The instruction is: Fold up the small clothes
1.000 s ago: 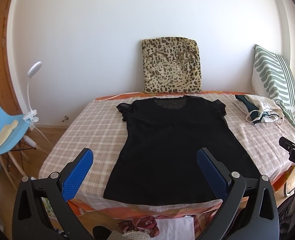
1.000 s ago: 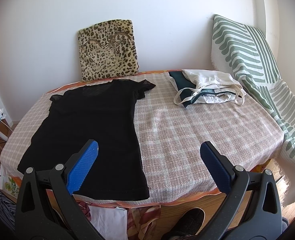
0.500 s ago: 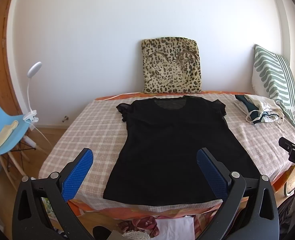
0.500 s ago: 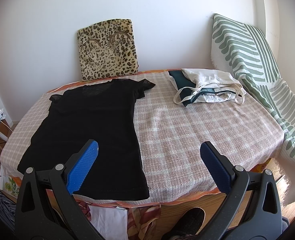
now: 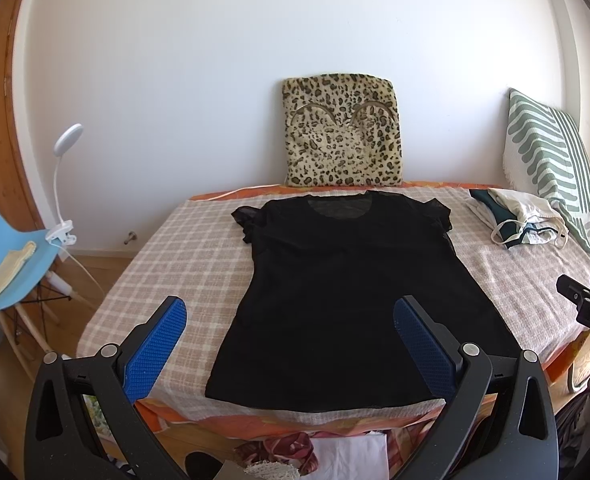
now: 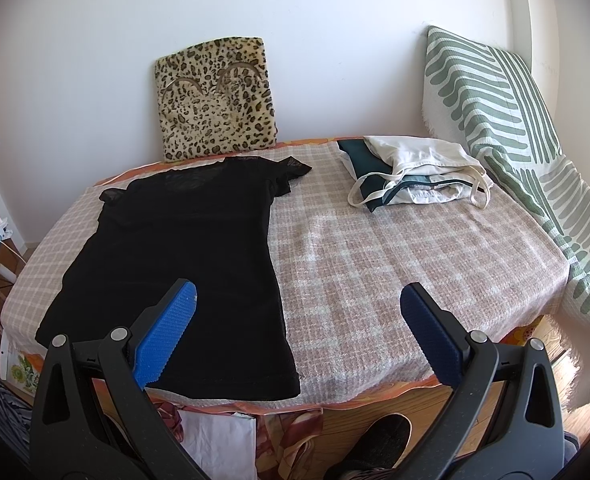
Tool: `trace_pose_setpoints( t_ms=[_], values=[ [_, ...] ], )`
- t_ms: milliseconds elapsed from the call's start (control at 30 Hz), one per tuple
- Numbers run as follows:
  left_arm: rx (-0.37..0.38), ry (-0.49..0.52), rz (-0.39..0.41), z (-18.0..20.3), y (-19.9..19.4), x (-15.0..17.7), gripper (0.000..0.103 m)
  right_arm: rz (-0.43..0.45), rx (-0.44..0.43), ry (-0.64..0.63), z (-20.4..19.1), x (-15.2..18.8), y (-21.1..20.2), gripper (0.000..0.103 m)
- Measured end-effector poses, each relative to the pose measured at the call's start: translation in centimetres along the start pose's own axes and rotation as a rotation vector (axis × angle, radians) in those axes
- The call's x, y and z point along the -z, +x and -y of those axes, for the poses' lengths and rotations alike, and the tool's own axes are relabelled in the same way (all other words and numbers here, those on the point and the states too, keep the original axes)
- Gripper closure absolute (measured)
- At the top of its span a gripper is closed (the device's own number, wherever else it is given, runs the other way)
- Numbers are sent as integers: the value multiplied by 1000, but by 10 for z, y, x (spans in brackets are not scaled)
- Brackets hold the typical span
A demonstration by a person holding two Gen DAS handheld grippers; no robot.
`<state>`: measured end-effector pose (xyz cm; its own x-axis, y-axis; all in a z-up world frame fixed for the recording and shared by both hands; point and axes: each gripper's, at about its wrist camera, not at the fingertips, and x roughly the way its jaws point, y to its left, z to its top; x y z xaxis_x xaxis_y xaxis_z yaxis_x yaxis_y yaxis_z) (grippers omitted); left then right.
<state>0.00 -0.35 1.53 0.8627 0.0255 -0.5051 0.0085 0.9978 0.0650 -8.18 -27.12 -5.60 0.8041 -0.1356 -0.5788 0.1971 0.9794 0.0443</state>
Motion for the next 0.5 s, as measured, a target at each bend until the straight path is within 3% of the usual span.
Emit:
trace_pose_setpoints(
  t_ms=[500],
  values=[
    [-3,5,-4,4,2,0,0,-3,-1,2,0,-1,1,0]
  ],
)
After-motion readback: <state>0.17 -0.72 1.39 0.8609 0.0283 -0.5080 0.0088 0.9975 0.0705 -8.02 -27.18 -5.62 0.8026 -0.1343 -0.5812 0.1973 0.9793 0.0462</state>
